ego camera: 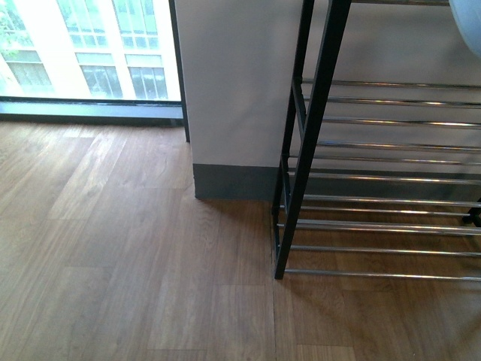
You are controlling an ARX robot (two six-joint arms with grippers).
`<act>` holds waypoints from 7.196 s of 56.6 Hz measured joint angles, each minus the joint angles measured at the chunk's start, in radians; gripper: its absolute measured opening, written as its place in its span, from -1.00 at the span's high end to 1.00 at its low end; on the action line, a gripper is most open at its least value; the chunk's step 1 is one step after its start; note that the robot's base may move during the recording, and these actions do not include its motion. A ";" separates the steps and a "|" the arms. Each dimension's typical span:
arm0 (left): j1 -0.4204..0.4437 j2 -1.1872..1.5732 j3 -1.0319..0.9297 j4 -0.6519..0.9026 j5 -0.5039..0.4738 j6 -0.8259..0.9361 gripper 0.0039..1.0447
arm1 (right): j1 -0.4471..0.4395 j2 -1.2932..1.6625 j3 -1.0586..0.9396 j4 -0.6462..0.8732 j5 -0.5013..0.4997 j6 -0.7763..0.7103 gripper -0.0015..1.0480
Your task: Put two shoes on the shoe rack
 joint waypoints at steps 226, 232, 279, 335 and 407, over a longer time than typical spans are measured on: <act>0.000 0.000 0.000 -0.001 -0.002 0.000 0.97 | -0.043 0.541 0.504 -0.486 0.409 -0.063 0.40; 0.000 0.000 0.000 -0.001 -0.002 0.000 0.97 | -0.045 0.526 0.494 -0.473 0.377 -0.056 0.14; 0.000 0.000 0.000 -0.001 -0.002 0.000 0.97 | -0.051 -0.291 -0.270 0.220 -0.066 -0.039 -0.82; 0.000 0.000 0.000 -0.001 -0.002 0.000 0.97 | 0.032 -0.776 -0.940 0.451 -0.018 0.114 0.97; 0.000 0.000 0.000 -0.001 -0.002 0.000 0.97 | 0.033 -1.352 -1.099 0.032 -0.017 0.116 0.97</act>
